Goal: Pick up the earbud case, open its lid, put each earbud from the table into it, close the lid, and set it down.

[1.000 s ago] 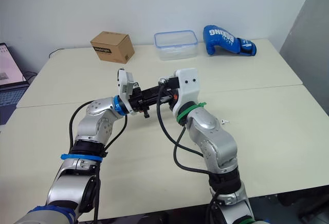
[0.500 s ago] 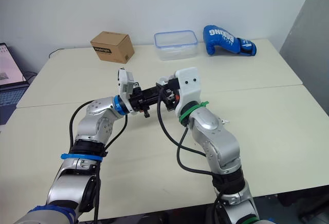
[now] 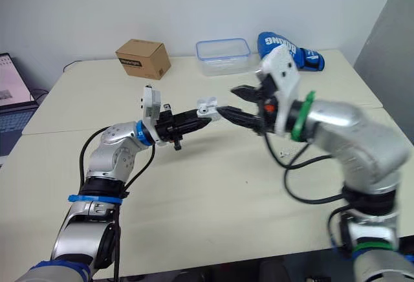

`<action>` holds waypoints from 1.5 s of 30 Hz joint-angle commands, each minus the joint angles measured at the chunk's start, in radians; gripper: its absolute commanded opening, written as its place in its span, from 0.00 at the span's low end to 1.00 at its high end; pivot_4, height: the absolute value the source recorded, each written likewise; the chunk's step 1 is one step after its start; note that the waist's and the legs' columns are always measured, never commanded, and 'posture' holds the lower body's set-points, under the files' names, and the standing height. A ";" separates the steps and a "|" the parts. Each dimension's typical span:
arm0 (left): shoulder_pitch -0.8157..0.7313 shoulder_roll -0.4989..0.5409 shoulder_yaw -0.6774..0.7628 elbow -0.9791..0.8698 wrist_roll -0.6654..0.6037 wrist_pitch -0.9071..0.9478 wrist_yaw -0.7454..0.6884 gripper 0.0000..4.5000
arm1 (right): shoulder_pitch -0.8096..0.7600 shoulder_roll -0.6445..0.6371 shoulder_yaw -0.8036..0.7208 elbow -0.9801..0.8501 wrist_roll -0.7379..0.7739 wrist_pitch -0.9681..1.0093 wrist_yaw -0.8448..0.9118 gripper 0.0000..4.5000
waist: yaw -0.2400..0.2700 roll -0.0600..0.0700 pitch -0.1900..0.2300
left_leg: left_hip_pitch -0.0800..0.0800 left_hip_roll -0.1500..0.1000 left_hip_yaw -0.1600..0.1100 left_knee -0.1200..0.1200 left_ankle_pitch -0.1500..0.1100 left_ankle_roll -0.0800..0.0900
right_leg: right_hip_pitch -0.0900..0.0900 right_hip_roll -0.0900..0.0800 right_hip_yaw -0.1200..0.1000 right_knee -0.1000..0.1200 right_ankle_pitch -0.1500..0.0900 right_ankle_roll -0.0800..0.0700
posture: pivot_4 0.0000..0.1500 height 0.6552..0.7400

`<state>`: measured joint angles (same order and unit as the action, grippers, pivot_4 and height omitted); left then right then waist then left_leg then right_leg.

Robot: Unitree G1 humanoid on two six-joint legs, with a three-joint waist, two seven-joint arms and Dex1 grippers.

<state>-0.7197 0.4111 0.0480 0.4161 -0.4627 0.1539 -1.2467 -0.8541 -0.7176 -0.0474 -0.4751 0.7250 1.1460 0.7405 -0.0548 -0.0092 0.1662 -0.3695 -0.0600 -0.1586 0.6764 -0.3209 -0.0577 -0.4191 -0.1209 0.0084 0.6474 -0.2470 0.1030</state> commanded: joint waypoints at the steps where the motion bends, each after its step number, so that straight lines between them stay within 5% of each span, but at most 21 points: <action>1: 0.004 0.004 0.012 -0.058 -0.024 0.008 -0.015 0.18 | -0.017 -0.165 0.105 0.073 -0.063 -0.087 0.201 0.62 | -0.001 0.000 0.000 | 0.000 0.000 0.001 0.000 0.000 0.000 | 0.000 0.000 0.000 0.000 0.000 0.000 | 1.00 0.89; 7: 0.046 0.007 0.009 -0.135 -0.044 0.047 -0.025 0.18 | -0.087 -0.353 0.461 0.277 -0.448 -0.412 0.434 0.62 | -0.003 -0.001 0.000 | 0.000 0.000 0.005 0.001 0.000 0.001 | -0.001 0.000 0.003 0.001 0.000 0.001 | 1.00 0.89; 15: 0.089 0.006 0.006 -0.201 -0.054 0.074 -0.024 0.18 | -0.233 -0.255 0.692 0.581 -0.766 -0.634 0.653 0.62 | -0.002 -0.001 0.001 | -0.001 0.000 0.006 0.001 0.000 0.000 | -0.002 -0.001 0.004 0.000 0.000 0.001 | 1.00 0.89; 24: 0.122 0.007 -0.001 -0.252 -0.060 0.090 -0.020 0.18 | -0.278 -0.110 0.729 0.812 -0.931 -0.737 0.717 0.62 | -0.001 -0.001 0.001 | -0.001 0.000 0.005 0.001 0.000 0.000 | -0.002 -0.001 0.004 -0.001 0.001 0.001 | 1.00 0.89; 45: 0.152 0.013 -0.005 -0.303 -0.060 0.114 -0.006 0.18 | -0.290 0.049 0.714 1.022 -1.103 -0.845 0.741 0.62 | -0.003 -0.001 0.000 | -0.001 0.000 0.005 0.002 0.000 0.000 | -0.003 -0.001 0.004 0.000 0.001 0.001 | 1.00 0.89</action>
<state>-0.5615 0.4159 0.0363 0.1538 -0.5052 0.2746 -1.2550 -1.1125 -0.6646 0.6889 0.5473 -0.3642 0.3132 1.4772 -0.0573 -0.0099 0.1666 -0.3707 -0.0602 -0.1539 0.6782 -0.3209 -0.0580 -0.4218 -0.1221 0.0119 0.6473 -0.2464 0.1038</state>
